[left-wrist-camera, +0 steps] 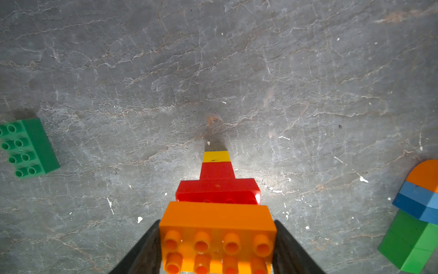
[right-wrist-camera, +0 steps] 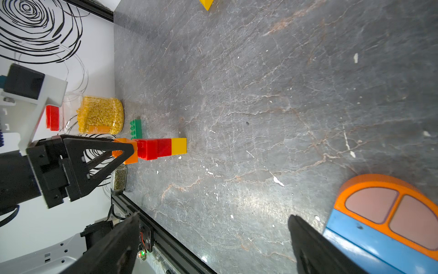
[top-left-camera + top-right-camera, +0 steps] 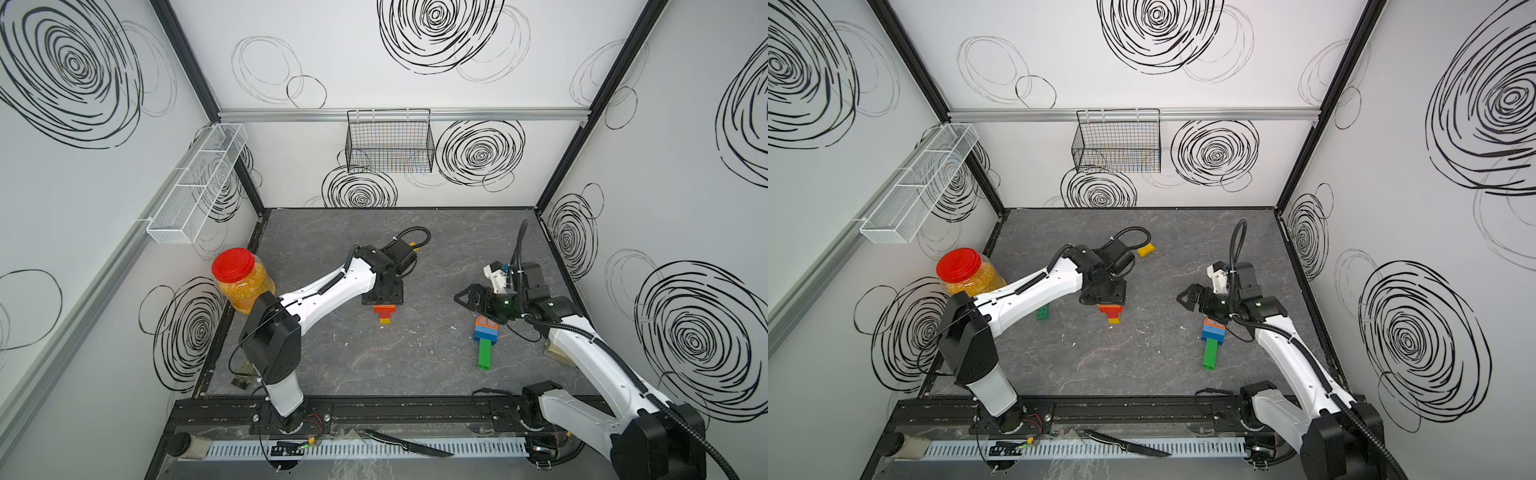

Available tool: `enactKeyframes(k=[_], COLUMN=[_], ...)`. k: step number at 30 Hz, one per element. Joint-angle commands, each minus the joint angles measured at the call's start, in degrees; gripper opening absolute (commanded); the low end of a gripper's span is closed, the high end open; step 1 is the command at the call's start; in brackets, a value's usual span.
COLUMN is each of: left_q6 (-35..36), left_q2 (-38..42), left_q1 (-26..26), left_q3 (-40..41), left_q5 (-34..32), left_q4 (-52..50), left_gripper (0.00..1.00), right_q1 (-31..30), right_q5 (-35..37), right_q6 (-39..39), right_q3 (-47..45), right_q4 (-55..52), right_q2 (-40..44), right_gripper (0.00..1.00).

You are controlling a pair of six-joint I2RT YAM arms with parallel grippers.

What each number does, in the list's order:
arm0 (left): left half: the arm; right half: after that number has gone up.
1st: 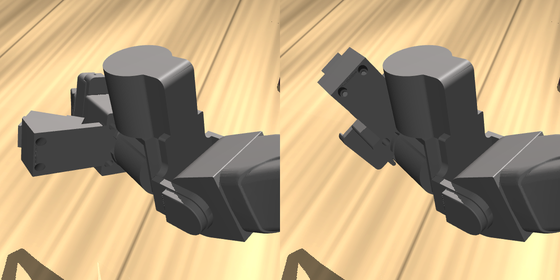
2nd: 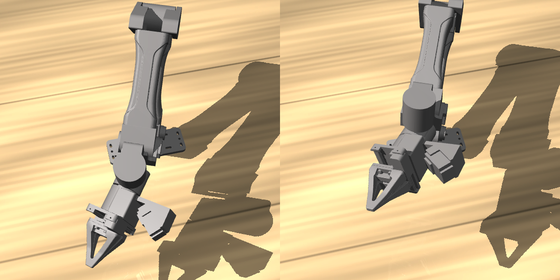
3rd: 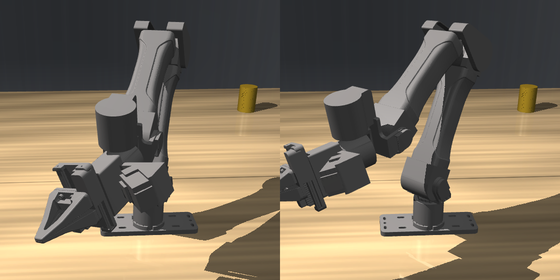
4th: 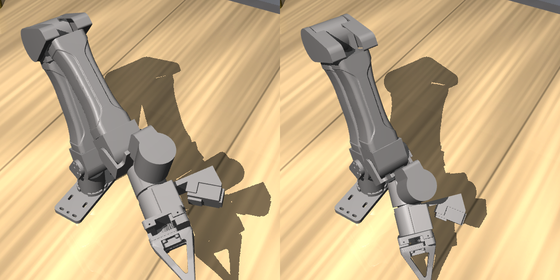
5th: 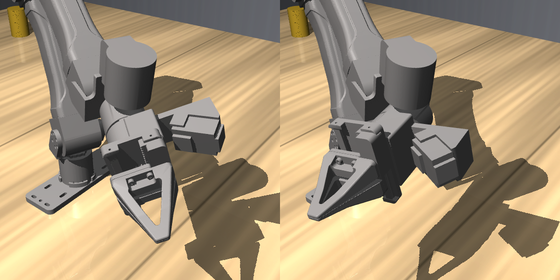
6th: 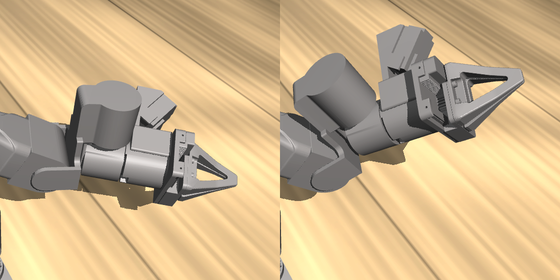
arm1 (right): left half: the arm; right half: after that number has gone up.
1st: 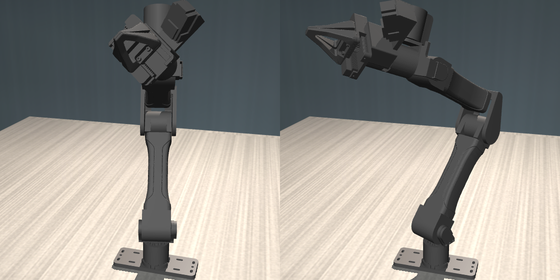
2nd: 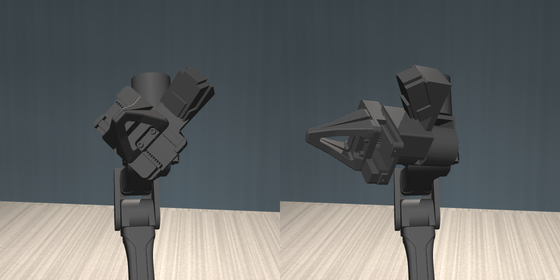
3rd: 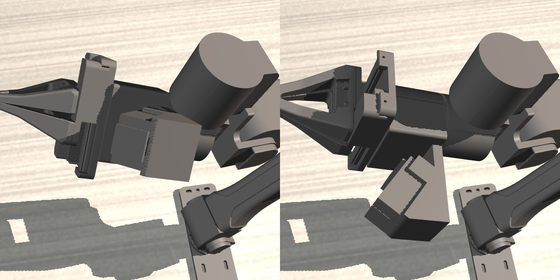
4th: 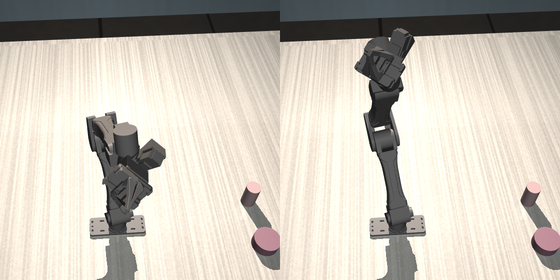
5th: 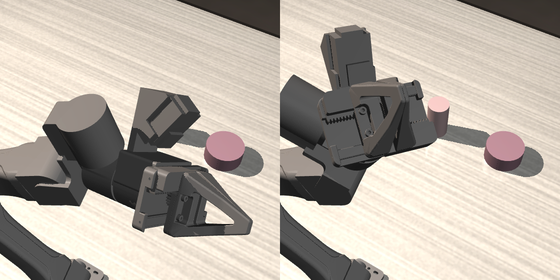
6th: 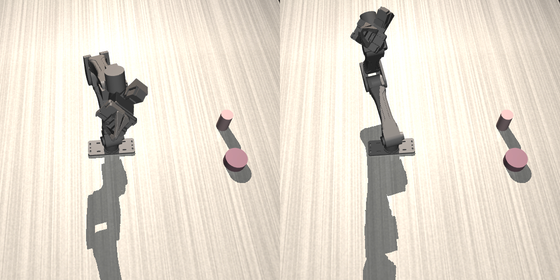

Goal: Assemble an ice cream with lego
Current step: Assemble the lego brick with the lego brick.

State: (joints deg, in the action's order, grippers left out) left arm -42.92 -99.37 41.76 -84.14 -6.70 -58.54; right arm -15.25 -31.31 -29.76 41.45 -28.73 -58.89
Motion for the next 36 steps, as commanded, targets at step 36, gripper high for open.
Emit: enactKeyframes(k=[36], left_q6=[-1.6], left_q2=[-2.0], left_q1=[0.4], left_q3=[-1.5], left_q5=[-0.8], left_q4=[-1.1], left_gripper=[0.5], right_q1=[-0.1], right_q5=[0.5], right_q6=[0.0], right_q3=[0.2], right_q4=[-0.8], right_q2=[1.3], right_gripper=[1.0])
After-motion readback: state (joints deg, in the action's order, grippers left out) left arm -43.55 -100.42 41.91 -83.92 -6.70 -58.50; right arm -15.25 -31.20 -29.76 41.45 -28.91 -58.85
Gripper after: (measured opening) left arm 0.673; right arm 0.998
